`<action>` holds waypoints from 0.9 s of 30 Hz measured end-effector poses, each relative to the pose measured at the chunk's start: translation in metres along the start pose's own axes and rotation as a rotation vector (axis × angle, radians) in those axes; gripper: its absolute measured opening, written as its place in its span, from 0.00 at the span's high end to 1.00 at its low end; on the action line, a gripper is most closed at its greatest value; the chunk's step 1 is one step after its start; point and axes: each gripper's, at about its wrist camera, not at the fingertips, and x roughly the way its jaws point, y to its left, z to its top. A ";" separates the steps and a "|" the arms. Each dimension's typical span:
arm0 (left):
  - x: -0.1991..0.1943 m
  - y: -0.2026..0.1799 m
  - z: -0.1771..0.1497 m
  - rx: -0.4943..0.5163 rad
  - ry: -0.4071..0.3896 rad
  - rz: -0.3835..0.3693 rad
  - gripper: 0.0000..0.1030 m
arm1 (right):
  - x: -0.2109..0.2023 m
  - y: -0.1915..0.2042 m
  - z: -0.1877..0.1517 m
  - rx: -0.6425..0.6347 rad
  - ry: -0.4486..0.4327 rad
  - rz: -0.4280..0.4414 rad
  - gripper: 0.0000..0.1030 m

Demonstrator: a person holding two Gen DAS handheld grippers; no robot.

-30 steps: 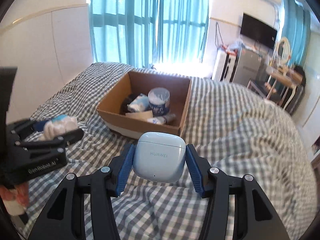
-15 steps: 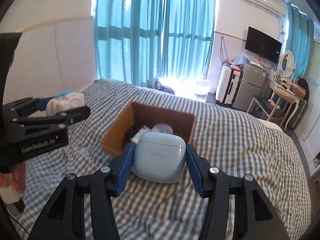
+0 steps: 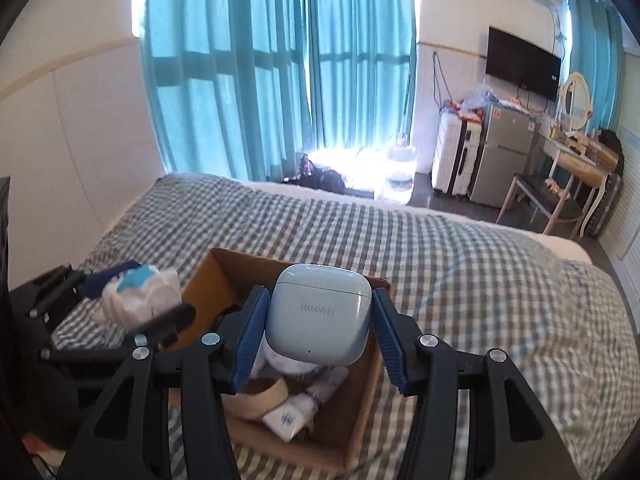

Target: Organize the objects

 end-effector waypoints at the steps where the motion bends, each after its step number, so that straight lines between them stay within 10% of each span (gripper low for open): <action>1: 0.008 0.000 -0.002 0.005 0.008 -0.004 0.36 | 0.011 -0.003 -0.001 0.006 0.012 0.001 0.49; 13: 0.069 0.009 -0.020 0.018 0.066 -0.027 0.34 | 0.079 -0.018 -0.022 0.052 0.068 0.016 0.49; 27: -0.013 0.004 0.012 0.036 -0.046 0.020 0.03 | -0.020 -0.021 0.018 0.113 -0.063 0.004 0.18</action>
